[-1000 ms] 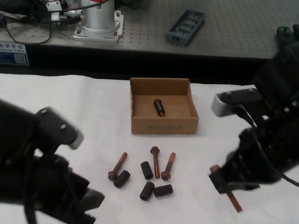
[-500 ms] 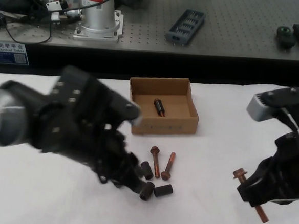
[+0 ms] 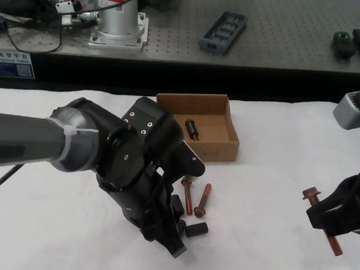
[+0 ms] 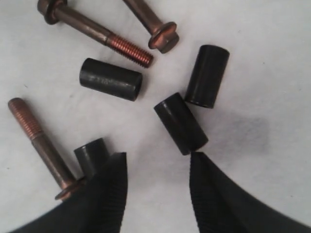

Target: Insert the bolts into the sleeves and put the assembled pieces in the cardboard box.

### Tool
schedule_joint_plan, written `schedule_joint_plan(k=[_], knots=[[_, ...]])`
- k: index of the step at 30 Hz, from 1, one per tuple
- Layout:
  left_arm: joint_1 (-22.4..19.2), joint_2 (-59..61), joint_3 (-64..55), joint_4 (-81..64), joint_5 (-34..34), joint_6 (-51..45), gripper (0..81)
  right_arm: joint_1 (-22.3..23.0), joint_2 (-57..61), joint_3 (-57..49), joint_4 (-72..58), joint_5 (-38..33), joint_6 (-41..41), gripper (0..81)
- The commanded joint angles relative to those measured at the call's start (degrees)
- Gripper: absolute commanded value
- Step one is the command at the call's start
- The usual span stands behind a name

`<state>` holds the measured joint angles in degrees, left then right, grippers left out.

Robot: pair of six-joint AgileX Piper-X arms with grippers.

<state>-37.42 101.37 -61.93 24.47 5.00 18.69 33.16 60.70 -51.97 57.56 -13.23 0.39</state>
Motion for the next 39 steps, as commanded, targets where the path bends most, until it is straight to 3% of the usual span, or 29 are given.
schedule_joint_plan(k=[1, 9, 28, 39], knots=[[-0.1, -0.1, -0.7, 0.8, 0.2, -0.7, 30.6, -0.4, -0.6, -0.1, 0.0, -0.8, -0.7, 2.5], [-0.1, -0.1, -0.7, 0.8, -6.3, 1.1, 30.6, -0.4, -0.6, -0.1, 0.0, -0.8, -0.7, 2.5], [-0.1, 2.9, -0.7, -1.8, -7.8, 2.8, 30.6, -0.4, -0.6, -0.1, -0.4, -0.8, -0.7, 2.5], [-0.1, 3.7, -0.8, -3.3, -12.4, 3.2, 30.6, -0.4, -0.6, -0.1, -0.4, -0.8, -0.7, 2.5]])
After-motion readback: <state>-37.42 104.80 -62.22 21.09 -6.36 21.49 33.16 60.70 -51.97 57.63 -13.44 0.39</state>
